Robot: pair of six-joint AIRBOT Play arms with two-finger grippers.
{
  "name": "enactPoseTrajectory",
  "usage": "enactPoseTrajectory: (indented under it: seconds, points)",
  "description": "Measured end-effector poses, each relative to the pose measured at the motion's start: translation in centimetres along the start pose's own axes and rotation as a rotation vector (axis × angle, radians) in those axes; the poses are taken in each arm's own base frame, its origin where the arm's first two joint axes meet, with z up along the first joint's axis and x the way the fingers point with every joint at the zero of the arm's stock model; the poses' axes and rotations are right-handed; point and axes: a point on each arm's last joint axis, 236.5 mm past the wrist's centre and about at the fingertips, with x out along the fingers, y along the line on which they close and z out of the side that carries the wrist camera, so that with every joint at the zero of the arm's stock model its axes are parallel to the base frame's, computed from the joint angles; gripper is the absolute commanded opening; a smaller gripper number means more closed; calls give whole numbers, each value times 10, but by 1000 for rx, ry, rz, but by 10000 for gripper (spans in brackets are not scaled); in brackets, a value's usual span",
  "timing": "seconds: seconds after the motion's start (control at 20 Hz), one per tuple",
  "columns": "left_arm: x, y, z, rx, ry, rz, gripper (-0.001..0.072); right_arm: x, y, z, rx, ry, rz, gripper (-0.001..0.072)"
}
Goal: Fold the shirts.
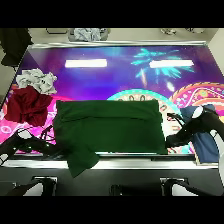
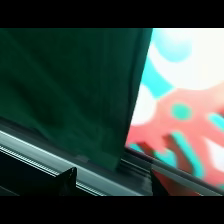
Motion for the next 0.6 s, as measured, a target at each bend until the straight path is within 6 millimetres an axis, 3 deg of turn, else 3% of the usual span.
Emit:
enactPoseTrajectory:
  seconds: [0.3,0.35,0.45,0.6]
  points:
    - [0,0,0,13,0,4,34,20,15,0,31,-26,67,576]
    - [0,0,0,17,0,3,34,24,19,-1,43,-27,84,530]
    - [0,-1,0,27,-2,-1,34,33,23,-1,66,-35,104,43]
    - [-2,-3,7,41,-26,-2,32,37,23,2,92,-57,102,38]
